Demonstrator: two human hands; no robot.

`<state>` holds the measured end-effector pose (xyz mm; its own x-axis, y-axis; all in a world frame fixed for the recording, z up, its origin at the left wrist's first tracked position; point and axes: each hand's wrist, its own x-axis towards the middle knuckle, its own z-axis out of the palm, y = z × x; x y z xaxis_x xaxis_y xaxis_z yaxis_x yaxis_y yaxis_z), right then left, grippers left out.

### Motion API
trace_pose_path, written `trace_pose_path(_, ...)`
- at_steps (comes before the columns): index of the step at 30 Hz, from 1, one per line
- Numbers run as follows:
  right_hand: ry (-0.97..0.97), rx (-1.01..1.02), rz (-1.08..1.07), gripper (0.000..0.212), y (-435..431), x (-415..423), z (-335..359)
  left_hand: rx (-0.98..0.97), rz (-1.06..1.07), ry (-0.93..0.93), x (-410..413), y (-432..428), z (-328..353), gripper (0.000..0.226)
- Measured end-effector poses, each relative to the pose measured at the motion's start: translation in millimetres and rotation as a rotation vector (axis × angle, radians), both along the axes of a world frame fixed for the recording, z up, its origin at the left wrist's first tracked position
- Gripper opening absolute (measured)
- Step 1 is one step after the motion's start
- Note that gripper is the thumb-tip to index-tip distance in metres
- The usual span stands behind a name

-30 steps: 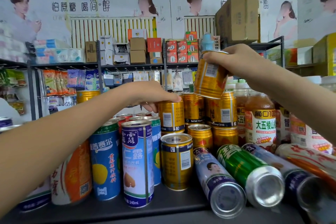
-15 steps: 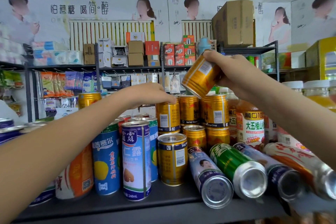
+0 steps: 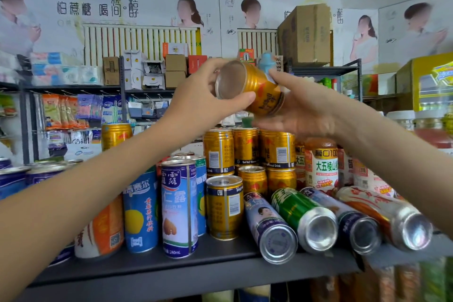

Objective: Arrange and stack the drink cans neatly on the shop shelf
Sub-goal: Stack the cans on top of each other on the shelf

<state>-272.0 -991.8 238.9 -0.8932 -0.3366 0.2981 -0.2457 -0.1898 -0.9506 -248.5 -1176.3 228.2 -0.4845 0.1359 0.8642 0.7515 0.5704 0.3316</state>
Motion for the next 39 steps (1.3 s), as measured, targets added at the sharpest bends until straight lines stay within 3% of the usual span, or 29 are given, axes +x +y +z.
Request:
trace_pose_path(2,0.316,0.373,-0.238,0.032,7.3,2.4,2.3,-0.104,0.107,0.043,6.8,1.0,1.0,0.053)
trace_pose_path(5,0.680,0.592,-0.283,0.031,10.3,20.5,4.1,-0.293,0.254,0.090,11.0,5.3,-5.1,0.055)
trace_pose_path(9,0.778,0.835,-0.215,0.051,5.2,37.4,0.6,-0.340,0.322,0.063,9.2,9.9,-10.3,0.057)
trace_pose_path(14,0.929,0.966,-0.440,0.063,1.0,31.9,-1.4,-0.433,0.323,0.121,7.8,14.6,-14.5,0.061)
trace_pose_path(19,0.942,0.971,-0.513,0.049,-0.4,31.3,-2.1,-0.400,0.300,0.142,9.0,16.8,-23.5,0.075)
trace_pose_path(23,0.849,0.835,-0.456,0.030,0.1,24.9,-2.7,-0.379,0.260,0.058,11.3,13.0,-19.3,0.079)
trace_pose_path(30,0.716,0.894,-0.420,0.037,1.9,-4.3,0.9,-0.666,0.428,-0.248,8.6,-25.6,-18.5,0.085)
trace_pose_path(39,0.719,1.093,-0.350,0.054,-10.7,-28.6,9.3,-0.747,0.345,-0.408,-3.2,-46.7,-26.3,0.072)
